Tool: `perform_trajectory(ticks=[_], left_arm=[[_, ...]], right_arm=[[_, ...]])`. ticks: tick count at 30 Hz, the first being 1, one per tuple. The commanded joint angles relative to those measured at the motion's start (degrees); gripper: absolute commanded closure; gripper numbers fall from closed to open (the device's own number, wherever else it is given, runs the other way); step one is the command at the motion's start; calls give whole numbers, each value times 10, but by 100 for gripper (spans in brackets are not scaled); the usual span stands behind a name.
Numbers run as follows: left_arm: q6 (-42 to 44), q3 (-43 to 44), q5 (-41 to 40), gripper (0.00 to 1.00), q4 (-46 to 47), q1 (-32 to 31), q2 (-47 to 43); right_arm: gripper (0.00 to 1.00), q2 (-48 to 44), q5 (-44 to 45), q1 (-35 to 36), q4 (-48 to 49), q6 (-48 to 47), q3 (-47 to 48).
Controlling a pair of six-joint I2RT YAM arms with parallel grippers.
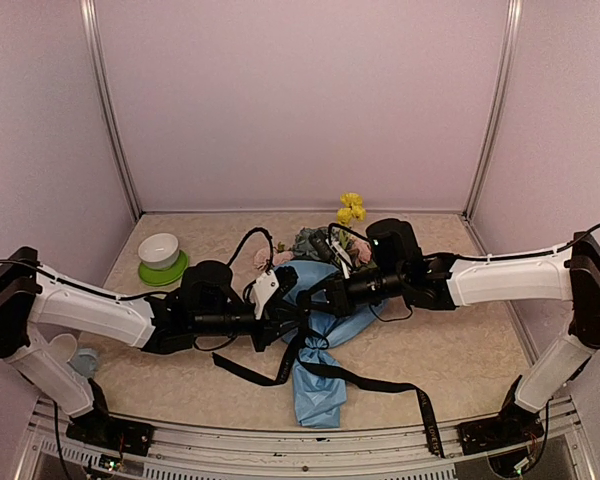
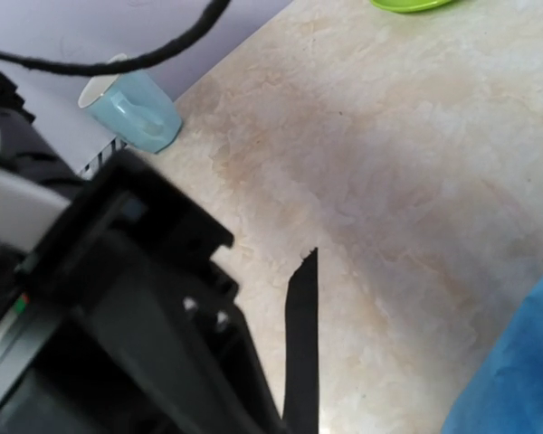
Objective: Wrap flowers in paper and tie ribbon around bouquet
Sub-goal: Cross the half-tied ribbon over the folded bouquet.
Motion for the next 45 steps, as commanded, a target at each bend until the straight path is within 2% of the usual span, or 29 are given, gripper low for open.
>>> perform_trajectory(ticks=[1, 2, 6, 9, 10, 12, 13, 15, 17, 19, 24, 28, 32, 36, 39, 40, 42, 45], left_arm=[[-3, 28, 42, 95, 15, 13, 17], [-4, 30, 47, 100, 11, 16, 19], [-11, 23, 55, 100, 17, 24, 22], [-13, 15, 49, 100, 23, 28, 23], [-14, 13, 48, 100, 25, 28, 25], [-16, 11, 49, 100, 26, 29, 28], [-17, 11, 49, 100, 27, 29, 29], [-17, 10, 49, 100, 27, 30, 29], [-19, 8, 50, 100, 28, 32, 30], [-20, 5, 51, 100, 31, 34, 30], [-24, -2, 56, 100, 36, 39, 24], [-27, -4, 59, 100, 37, 41, 23], [-28, -5, 60, 100, 38, 42, 22], [-28, -6, 63, 100, 38, 43, 20], [-31, -9, 65, 100, 39, 47, 19], [-31, -9, 66, 100, 40, 48, 18], [-32, -11, 66, 100, 41, 50, 17], [-35, -15, 67, 100, 44, 52, 15]], right_arm=[[100, 0, -6, 6, 10, -9, 13], [100, -2, -6, 5, 6, -12, 15], [99, -18, 1, 5, -18, -32, 17], [67, -36, 37, 0, -63, -56, 15], [60, -42, 51, -5, -76, -60, 8], [56, -56, 70, -17, -89, -60, -11], [58, -58, 83, -22, -97, -59, -21], [70, -51, 108, -23, -116, -61, -35], [81, -32, 95, -19, -119, -65, -42], [85, -12, 80, -7, -104, -75, -43], [82, 27, 58, 2, -73, -97, -32], [76, 64, 64, 3, -87, -116, -16], [75, 81, 51, 2, -88, -123, -14], [87, 85, 52, 2, -85, -120, -17], [85, 78, 41, 3, -80, -120, -19], [88, 74, 42, 2, -78, -120, -21], [100, 68, 47, 2, -76, -120, -24], [100, 59, 51, 3, -83, -118, -23]])
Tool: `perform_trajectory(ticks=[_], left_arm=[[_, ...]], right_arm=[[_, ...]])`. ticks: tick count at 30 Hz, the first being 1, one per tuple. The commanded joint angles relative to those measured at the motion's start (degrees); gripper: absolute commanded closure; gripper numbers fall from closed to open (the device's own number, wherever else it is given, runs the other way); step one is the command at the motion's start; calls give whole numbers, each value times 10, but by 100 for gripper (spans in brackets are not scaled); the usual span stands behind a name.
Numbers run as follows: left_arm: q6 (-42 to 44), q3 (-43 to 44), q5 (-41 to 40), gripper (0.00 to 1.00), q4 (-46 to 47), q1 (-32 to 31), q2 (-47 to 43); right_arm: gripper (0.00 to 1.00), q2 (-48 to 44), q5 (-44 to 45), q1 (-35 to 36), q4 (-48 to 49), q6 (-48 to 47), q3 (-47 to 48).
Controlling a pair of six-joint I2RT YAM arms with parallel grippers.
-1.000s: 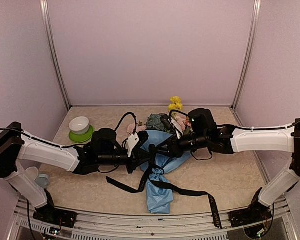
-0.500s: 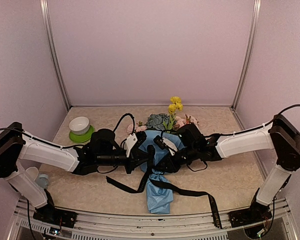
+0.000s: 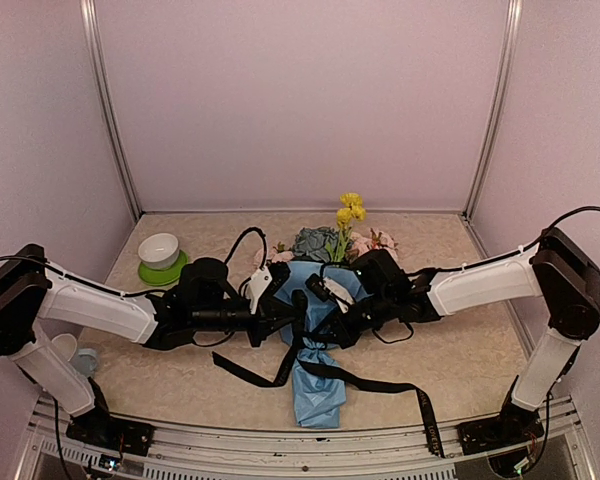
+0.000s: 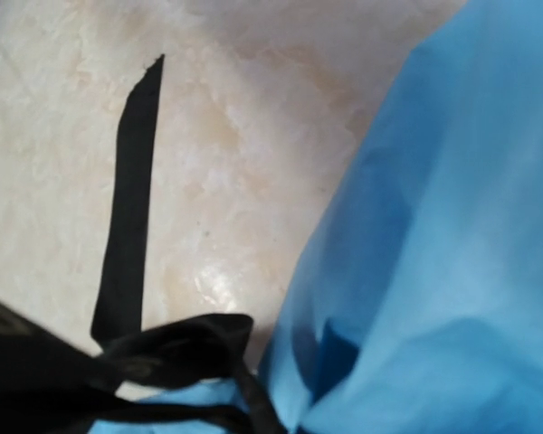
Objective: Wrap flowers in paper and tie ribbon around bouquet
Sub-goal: Cross the half-tied ribbon over the folded bouquet.
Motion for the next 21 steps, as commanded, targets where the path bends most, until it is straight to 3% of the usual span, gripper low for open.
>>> perform_trajectory(ticks=[1, 13, 21], left_arm=[[-8, -11, 11, 100, 21, 8, -9], [-10, -12, 23, 100, 22, 15, 7], [-5, -9, 18, 100, 20, 23, 34]], right_arm=[[100, -22, -2, 3, 2, 3, 1], [100, -84, -4, 3, 11, 22, -32], [100, -129, -33, -5, 82, 58, -85]])
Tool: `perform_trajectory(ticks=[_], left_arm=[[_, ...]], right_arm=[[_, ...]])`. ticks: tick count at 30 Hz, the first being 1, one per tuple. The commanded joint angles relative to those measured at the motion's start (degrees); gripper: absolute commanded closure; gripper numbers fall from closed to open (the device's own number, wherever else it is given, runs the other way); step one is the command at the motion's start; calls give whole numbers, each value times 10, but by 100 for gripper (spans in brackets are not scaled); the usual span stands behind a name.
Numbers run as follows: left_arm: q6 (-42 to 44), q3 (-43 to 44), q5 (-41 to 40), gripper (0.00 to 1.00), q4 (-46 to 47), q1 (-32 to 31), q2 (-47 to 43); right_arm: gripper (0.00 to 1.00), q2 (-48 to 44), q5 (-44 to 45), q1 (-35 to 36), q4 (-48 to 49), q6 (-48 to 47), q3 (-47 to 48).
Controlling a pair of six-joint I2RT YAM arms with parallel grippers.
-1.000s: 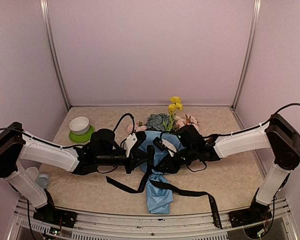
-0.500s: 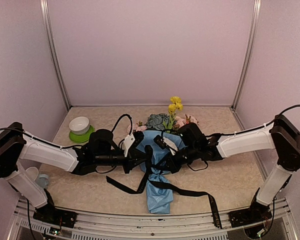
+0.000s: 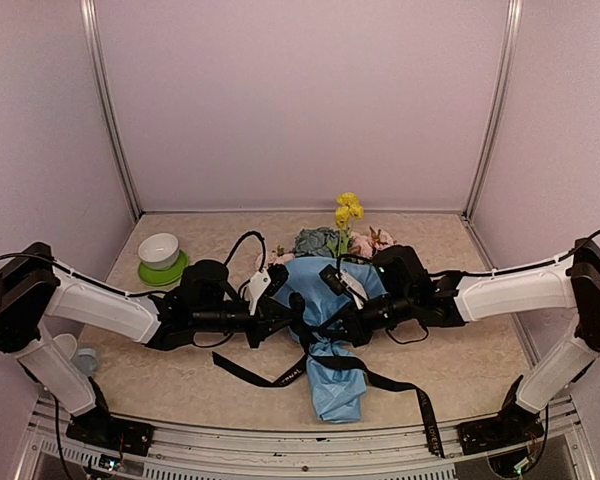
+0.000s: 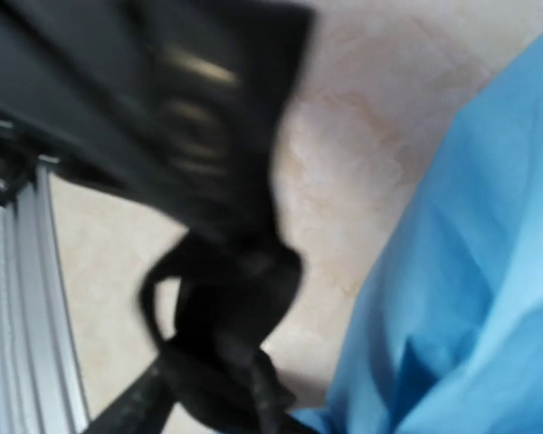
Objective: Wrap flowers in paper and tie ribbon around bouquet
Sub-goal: Cross the half-tied ribbon over the folded bouquet.
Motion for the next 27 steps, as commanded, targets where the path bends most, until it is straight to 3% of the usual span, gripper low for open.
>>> perform_trajectory(ticks=[1, 8, 12, 15, 18, 24, 27], left_arm=[[-1, -4, 7, 100, 10, 13, 22], [-22, 1, 14, 97, -3, 25, 50], [-59, 0, 25, 79, -9, 47, 59], [-75, -11, -1, 53, -18, 58, 39], [-79, -30, -36, 41, -16, 64, 6], [-77, -88, -77, 36, 48, 67, -70], [-54, -109, -58, 38, 70, 62, -103]], right_arm=[[100, -37, -14, -7, 65, 36, -42], [100, -55, 1, -14, 167, 95, -106], [100, -39, 1, -14, 174, 97, -100], [100, -38, 1, -14, 172, 97, -97], [100, -37, 0, -14, 170, 95, -94], [100, -26, -8, -14, 174, 97, -91], [100, -22, -13, -14, 176, 97, -90]])
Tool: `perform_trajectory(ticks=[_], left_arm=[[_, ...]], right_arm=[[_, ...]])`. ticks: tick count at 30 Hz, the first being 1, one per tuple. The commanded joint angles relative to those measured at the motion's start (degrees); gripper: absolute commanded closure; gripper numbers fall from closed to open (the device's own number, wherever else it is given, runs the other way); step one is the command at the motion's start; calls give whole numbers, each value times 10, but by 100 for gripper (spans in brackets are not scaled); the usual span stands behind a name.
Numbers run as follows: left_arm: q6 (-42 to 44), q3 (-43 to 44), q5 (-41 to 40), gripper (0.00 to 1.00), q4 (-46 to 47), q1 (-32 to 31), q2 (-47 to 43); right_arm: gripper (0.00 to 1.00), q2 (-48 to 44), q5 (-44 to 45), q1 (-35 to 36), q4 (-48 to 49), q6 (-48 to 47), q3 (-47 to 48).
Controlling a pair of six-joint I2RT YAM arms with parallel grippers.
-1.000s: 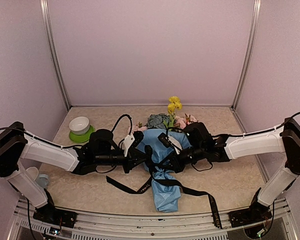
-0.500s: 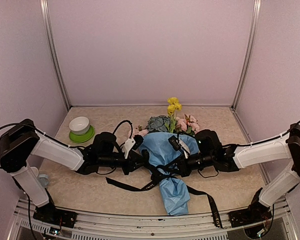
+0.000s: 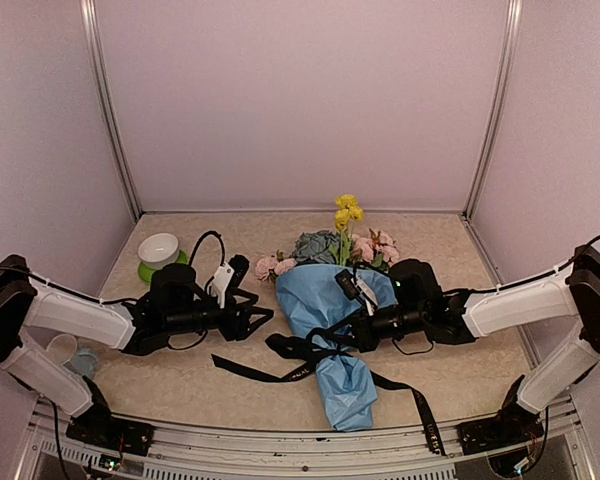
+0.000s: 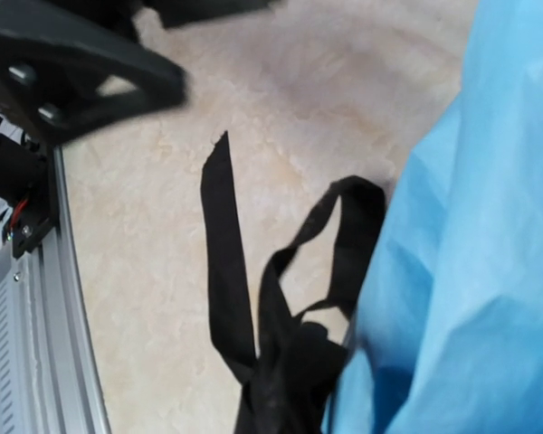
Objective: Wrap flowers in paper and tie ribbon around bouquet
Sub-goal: Cross the half-tied ribbon over the folded bouquet.
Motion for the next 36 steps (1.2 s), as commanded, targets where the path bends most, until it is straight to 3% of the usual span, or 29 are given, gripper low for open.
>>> perform_trajectory(ticks=[1, 5, 8, 15, 19, 28, 30, 33, 36], left_arm=[[46, -18, 13, 41, 47, -12, -47], [260, 49, -25, 62, -120, -148, -21], [328, 95, -52, 68, -184, -193, 38], [345, 195, -53, 68, -264, -198, 123], [338, 266, -60, 74, -346, -197, 163], [328, 295, -125, 76, -389, -198, 172], [334, 296, -131, 81, -393, -198, 170], [334, 296, -136, 98, -391, -199, 167], [319, 290, -110, 100, -370, -196, 144]], right_arm=[[100, 6, -12, -2, 26, 6, 15], [100, 4, -10, -2, 26, 5, 15], [100, 5, -11, -2, 26, 5, 15], [100, 10, -18, -3, 35, 6, 15], [100, 8, -19, -3, 33, 6, 16], [100, -3, -21, -3, 32, 3, 12], [100, -4, -21, -2, 31, 3, 13], [100, -4, -22, -3, 31, 3, 14], [100, -4, -24, -3, 31, 4, 13]])
